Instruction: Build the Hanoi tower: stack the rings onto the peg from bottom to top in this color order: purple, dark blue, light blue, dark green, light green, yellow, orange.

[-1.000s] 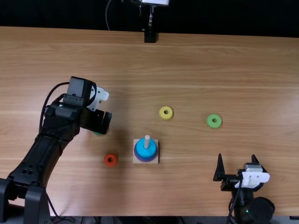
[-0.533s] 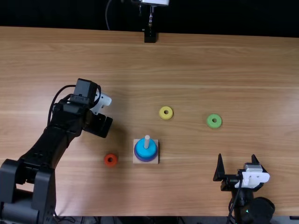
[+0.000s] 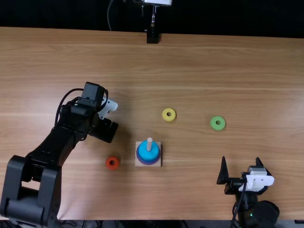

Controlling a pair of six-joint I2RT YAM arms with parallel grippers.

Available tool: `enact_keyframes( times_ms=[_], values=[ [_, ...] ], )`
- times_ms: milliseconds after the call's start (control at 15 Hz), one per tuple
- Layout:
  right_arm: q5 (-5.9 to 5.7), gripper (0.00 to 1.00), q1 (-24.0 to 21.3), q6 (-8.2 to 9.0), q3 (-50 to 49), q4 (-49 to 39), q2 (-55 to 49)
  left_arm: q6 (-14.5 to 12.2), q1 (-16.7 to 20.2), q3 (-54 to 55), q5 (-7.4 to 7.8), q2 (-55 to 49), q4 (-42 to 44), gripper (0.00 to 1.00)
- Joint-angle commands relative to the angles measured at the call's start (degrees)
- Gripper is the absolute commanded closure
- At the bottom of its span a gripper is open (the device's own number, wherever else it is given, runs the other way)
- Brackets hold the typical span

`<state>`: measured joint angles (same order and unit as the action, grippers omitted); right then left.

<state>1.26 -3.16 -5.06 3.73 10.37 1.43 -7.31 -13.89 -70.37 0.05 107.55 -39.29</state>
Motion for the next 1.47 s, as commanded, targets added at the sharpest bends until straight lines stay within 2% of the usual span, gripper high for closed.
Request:
enact_keyframes(
  times_ms=[0,400,533,600,667,733,800,867,933,1000,1067,1400],
  values=[
    [-0.52,0.0,-0.4,-0.11,-1.6,0.2,-0.7,-0.6,-0.7,0.7,0.05,1.9,0.1,0.0],
    [-0.52,0.0,-0.4,-0.11,-1.7,0.2,-0.7,-0.6,-1.3,0.6,0.58,2.0,2.4,0.0],
    [-0.52,0.0,-0.4,-0.11,-1.7,0.1,-0.6,0.1,-1.2,0.8,0.79,2.0,4.6,0.62],
    [-0.52,0.0,-0.4,-0.11,-1.7,0.1,-0.6,0.2,-1.1,1.1,0.58,2.0,6.7,0.82],
    [-0.52,0.0,-0.4,-0.11,-1.7,0.2,-0.7,0.4,-1.1,1.2,0.47,2.0,7.9,0.9],
    [-0.52,0.0,-0.4,-0.11,-1.6,0.1,-0.7,1.0,-1.0,1.2,0.26,2.0,7.9,0.92],
    [-0.52,0.0,-0.4,-0.11,-1.6,0.2,-0.7,2.1,-0.8,1.2,0.16,2.0,7.6,0.91],
    [-0.52,0.0,-0.4,-0.11,-1.7,0.2,-0.7,3.2,-0.8,1.2,0.68,2.0,7.8,0.84],
    [-0.52,0.0,-0.4,-0.11,-1.7,0.1,-0.7,3.7,-0.8,1.1,0.79,2.0,7.8,0.63],
    [-0.52,0.0,-0.4,-0.11,-1.7,0.1,-0.6,3.6,-0.7,1.1,0.79,2.0,7.6,0.28],
    [-0.52,0.0,-0.4,-0.11,-1.7,0.1,-0.6,3.7,-0.8,1.0,0.79,2.0,7.5,0.0],
    [-0.52,0.0,-0.4,-0.11,-1.7,0.2,-0.7,3.8,-0.8,1.0,0.79,1.9,5.6,0.0]
  ],
)
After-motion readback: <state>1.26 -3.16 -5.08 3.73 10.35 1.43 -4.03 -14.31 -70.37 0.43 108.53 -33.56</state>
